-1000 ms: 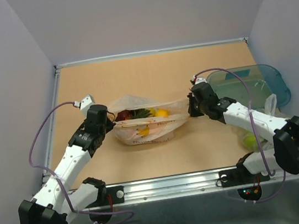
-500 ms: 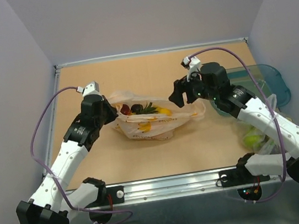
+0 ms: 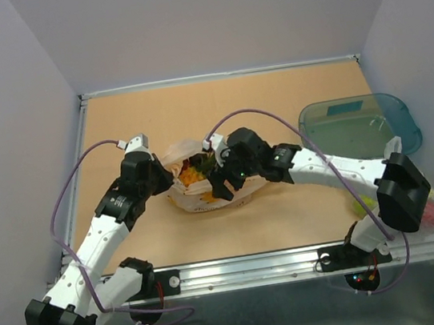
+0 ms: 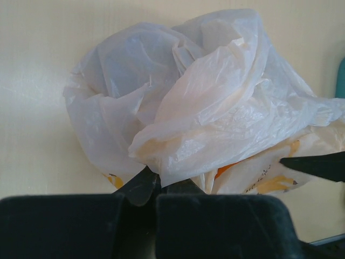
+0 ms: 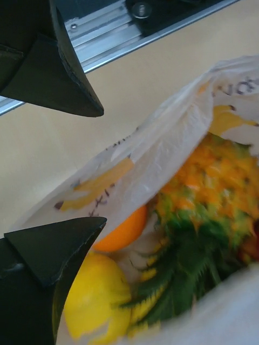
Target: Untie the knot of the plastic bag and take out the fruit
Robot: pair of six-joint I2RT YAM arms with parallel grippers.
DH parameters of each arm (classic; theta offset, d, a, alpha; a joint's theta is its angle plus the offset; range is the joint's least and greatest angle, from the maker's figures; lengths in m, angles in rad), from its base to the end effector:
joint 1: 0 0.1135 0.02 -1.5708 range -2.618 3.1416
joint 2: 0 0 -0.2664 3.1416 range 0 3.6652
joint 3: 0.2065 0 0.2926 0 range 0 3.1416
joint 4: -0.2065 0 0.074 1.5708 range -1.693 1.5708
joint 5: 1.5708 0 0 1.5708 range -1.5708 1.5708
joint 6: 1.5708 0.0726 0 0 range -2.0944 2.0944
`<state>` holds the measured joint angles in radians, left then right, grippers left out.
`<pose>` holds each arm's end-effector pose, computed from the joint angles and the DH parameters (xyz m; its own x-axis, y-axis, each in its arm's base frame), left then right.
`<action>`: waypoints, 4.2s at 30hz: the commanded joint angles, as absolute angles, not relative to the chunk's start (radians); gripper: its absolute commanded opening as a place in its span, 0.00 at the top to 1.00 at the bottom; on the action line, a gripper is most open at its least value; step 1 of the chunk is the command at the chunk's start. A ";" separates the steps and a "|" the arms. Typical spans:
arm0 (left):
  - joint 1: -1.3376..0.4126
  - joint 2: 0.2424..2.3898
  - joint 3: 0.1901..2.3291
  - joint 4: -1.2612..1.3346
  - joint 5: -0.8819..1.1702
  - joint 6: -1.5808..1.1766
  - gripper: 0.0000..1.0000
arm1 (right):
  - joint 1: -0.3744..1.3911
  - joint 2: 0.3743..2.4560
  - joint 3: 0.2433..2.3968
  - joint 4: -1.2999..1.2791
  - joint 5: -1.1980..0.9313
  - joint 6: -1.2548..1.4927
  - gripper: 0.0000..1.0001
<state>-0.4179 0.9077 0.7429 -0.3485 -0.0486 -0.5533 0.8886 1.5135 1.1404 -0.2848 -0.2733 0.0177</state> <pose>0.2537 -0.1088 0.2637 -0.5745 -0.3192 -0.7537 0.0761 0.8960 -0.4375 0.2415 0.3284 0.2429 -0.4011 -0.4667 -0.7882 -0.8751 0.4497 0.1790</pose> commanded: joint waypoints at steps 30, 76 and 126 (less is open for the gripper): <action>-0.423 0.819 0.621 -0.302 0.023 -0.578 1.00 | 1.126 1.463 1.108 -0.158 0.508 0.675 0.19; -0.449 0.876 0.591 -0.215 -0.038 -0.802 1.00 | 0.795 1.775 1.103 0.374 0.031 0.655 0.99; -0.449 0.881 0.612 -0.166 -0.009 -0.470 1.00 | 0.609 1.359 1.134 0.399 0.377 0.241 0.99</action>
<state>-0.4500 0.9203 0.6399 -0.2153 -0.0071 -0.5579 0.7124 1.4723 1.1622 0.4297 0.2375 0.2394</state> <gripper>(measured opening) 0.026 0.045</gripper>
